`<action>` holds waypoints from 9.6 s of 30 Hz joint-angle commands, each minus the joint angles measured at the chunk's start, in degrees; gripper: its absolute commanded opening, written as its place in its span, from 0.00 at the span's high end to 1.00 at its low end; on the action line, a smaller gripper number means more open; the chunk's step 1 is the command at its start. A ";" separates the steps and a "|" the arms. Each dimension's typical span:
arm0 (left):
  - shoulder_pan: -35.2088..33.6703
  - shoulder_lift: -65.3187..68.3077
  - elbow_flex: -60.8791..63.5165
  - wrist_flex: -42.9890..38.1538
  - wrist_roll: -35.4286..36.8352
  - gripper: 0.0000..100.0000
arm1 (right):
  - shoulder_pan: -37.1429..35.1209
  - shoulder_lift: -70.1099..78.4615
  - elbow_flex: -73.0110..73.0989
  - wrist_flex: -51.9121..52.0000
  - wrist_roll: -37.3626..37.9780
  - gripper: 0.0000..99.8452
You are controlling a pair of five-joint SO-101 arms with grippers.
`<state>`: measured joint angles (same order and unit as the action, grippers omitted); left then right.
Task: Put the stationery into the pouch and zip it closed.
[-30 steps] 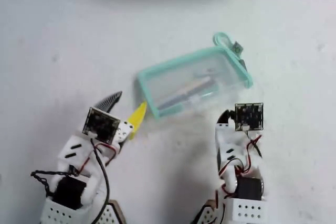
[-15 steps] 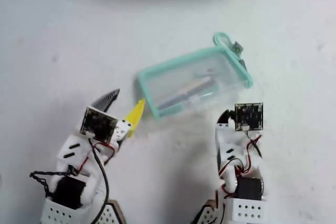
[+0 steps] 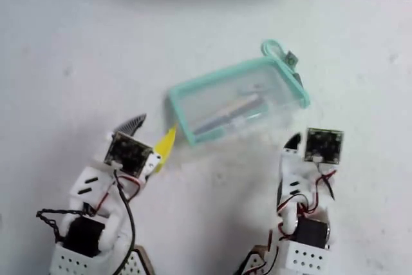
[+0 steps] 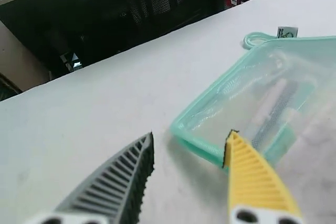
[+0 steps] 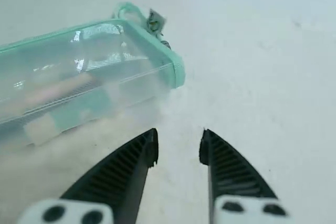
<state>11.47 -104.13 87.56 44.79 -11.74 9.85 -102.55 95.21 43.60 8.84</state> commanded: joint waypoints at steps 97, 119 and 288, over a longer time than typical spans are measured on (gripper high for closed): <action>-1.80 26.42 -3.43 -14.51 5.89 0.77 | -6.55 148.35 -144.97 44.53 -13.19 0.80; -1.80 26.42 -3.34 -15.03 5.89 0.77 | -6.90 159.69 -147.69 41.45 -13.36 0.97; 14.64 -0.66 -18.46 16.26 -2.02 0.98 | -24.04 98.51 -109.19 26.95 -3.16 0.98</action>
<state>26.07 -104.57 69.36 61.32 -13.49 -17.93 -4.18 -13.36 73.49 4.88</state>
